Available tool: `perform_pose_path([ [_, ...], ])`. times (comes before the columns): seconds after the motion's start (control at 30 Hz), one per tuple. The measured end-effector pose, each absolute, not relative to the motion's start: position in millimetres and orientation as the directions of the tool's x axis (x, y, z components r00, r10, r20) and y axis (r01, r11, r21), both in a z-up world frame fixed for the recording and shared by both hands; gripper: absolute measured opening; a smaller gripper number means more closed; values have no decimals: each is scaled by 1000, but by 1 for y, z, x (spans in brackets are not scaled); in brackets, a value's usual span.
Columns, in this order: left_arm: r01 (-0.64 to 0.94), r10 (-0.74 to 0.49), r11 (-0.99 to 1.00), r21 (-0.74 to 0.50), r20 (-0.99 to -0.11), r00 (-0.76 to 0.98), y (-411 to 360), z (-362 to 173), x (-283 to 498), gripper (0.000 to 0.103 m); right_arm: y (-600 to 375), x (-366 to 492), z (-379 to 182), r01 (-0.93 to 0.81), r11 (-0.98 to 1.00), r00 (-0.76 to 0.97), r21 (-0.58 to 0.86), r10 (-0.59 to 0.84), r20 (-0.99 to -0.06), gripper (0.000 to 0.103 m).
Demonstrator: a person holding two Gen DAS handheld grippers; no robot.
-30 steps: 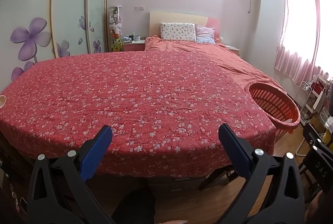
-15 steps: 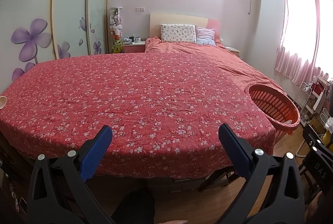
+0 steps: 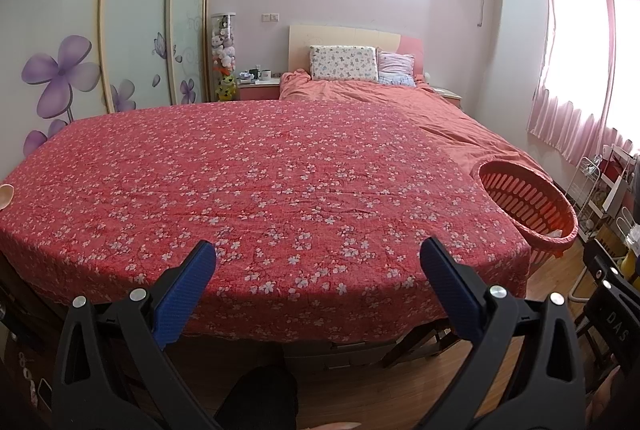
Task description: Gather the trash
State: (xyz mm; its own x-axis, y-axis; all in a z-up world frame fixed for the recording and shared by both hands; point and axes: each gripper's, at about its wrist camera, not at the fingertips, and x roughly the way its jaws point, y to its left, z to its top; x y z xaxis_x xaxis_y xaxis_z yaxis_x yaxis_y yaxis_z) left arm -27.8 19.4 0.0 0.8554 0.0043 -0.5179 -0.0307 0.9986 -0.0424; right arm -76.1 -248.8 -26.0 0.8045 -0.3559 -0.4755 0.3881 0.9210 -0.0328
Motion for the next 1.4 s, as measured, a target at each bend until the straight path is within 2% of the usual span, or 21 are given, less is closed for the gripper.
perform_pose_path([
  [1.4,-34,15,999,-26,-524,852,21,-3,-28,101,-252,-77,-31,391,920,802,-26,-355,-481,99],
])
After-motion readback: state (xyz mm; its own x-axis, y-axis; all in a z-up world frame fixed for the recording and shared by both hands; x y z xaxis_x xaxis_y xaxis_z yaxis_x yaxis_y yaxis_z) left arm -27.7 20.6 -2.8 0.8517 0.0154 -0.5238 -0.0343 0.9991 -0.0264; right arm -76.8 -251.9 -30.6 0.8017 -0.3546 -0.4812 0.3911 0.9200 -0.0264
